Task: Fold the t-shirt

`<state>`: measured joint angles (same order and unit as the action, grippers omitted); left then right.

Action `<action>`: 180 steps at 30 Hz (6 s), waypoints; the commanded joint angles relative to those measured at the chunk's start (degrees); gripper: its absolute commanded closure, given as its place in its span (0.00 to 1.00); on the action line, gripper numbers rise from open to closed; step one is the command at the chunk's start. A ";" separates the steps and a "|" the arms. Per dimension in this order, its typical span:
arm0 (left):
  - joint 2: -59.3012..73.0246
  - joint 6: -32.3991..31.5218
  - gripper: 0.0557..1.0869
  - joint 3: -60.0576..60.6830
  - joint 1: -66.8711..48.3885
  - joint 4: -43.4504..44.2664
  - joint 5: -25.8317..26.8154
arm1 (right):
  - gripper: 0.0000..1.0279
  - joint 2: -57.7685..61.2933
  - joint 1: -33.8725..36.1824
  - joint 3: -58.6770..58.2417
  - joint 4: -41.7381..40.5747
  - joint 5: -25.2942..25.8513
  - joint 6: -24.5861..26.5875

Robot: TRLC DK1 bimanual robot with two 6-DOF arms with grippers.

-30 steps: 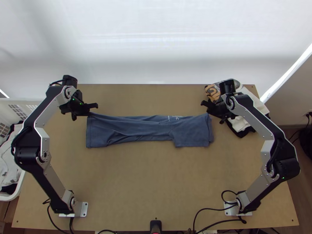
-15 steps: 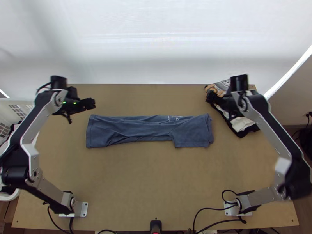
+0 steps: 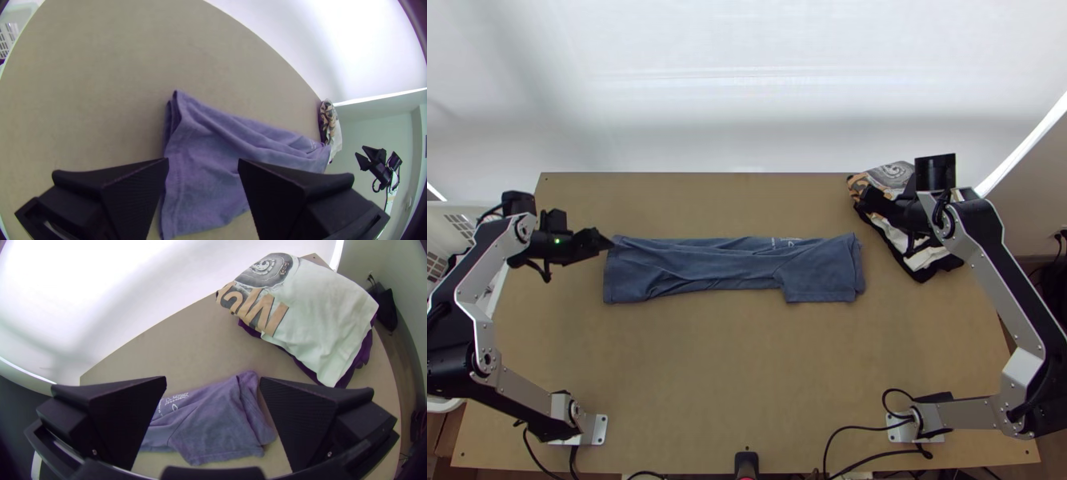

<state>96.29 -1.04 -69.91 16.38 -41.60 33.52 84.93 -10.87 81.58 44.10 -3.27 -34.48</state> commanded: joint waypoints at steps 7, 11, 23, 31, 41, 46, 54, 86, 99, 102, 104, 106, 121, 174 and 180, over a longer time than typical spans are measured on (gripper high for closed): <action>-0.75 5.52 0.25 5.66 2.51 0.65 0.76 | 0.04 -1.87 -0.99 5.25 1.96 -1.57 -3.31; -0.23 6.31 0.25 6.54 2.69 1.26 0.67 | 0.04 -2.04 -0.99 7.45 2.49 -2.97 -4.90; 3.20 6.22 0.25 9.88 0.93 5.75 -0.82 | 0.04 -3.01 -0.11 10.00 4.07 -4.47 -5.16; 5.22 5.43 0.25 11.55 -2.23 7.68 -0.82 | 0.04 -3.10 -0.02 11.41 4.24 -4.64 -5.51; 5.84 0.42 0.90 12.52 -7.42 12.34 -2.23 | 0.04 -2.92 -0.02 13.25 4.95 -4.64 -5.60; 4.34 0.86 0.96 8.56 -2.41 9.17 -3.55 | 0.04 -3.01 0.77 13.17 5.21 -5.08 -5.60; 1.53 9.39 0.96 -4.80 12.53 -4.80 -3.55 | 0.04 -2.48 1.21 13.08 5.03 -5.61 -5.51; 5.05 -19.53 0.96 -26.51 -34.05 -8.84 -8.47 | 0.04 -5.12 4.28 10.26 4.86 -6.05 -6.39; 10.50 -21.81 0.96 -31.16 -43.63 -6.21 -9.79 | 0.04 -5.21 3.75 8.16 4.24 -6.05 -6.57; 12.08 -22.16 0.96 -32.13 -46.09 -6.12 -9.96 | 0.04 -5.21 4.02 8.07 4.24 -6.05 -6.57; 13.31 -22.52 0.96 -33.01 -47.50 -6.12 -9.96 | 0.04 -5.21 4.11 8.07 4.24 -5.96 -6.48; 14.54 -22.60 0.96 -33.98 -48.64 -6.12 -10.23 | 0.04 -5.21 4.19 7.98 4.24 -5.96 -6.57; 14.80 -21.29 0.04 -44.26 -54.00 -2.08 -11.19 | 0.04 -5.38 2.08 3.76 4.24 -6.14 -5.25; 0.83 -19.53 0.04 -39.07 -32.82 -3.66 -10.23 | 0.04 37.51 -30.52 17.91 0.99 24.54 4.51; 1.09 -19.53 0.04 -38.81 -32.91 -3.66 -10.14 | 0.04 37.51 -27.53 20.20 1.08 24.54 4.51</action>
<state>98.91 -20.99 -108.40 -16.64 -45.08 22.90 121.32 -39.99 100.07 45.47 20.16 -29.93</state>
